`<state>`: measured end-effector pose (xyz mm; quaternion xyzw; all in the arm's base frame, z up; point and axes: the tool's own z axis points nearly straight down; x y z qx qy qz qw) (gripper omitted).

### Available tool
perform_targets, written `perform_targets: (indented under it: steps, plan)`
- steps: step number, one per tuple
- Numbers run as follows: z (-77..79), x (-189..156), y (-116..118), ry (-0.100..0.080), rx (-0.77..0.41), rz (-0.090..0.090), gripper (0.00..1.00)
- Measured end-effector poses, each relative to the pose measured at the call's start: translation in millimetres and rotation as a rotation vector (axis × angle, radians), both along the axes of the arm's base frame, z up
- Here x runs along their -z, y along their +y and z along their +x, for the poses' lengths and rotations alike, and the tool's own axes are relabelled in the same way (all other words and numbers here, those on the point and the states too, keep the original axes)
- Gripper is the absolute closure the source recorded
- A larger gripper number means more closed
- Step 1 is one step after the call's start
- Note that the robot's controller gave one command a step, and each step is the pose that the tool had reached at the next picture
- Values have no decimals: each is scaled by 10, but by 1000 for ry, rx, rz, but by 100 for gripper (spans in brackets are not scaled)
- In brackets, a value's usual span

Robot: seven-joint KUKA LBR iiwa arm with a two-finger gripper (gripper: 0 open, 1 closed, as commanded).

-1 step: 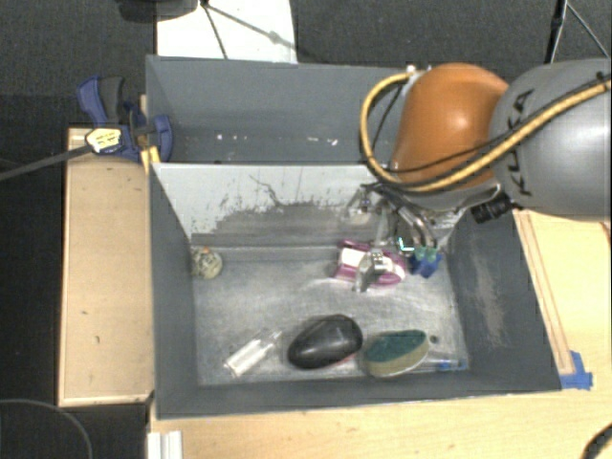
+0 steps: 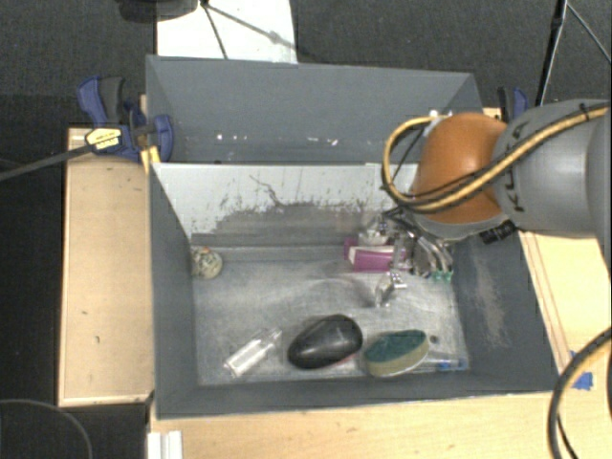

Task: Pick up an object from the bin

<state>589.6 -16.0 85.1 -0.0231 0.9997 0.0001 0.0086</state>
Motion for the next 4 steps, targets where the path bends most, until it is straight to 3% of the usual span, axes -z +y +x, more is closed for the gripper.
perform_targets:
  steps: [1,2,3,4]
  plan:
    - [18,-157,223,14,83,0,0]
    - [23,-153,81,15,237,3,0]
    - [98,36,138,-3,376,8,0]
    - [65,75,297,2,545,4,0]
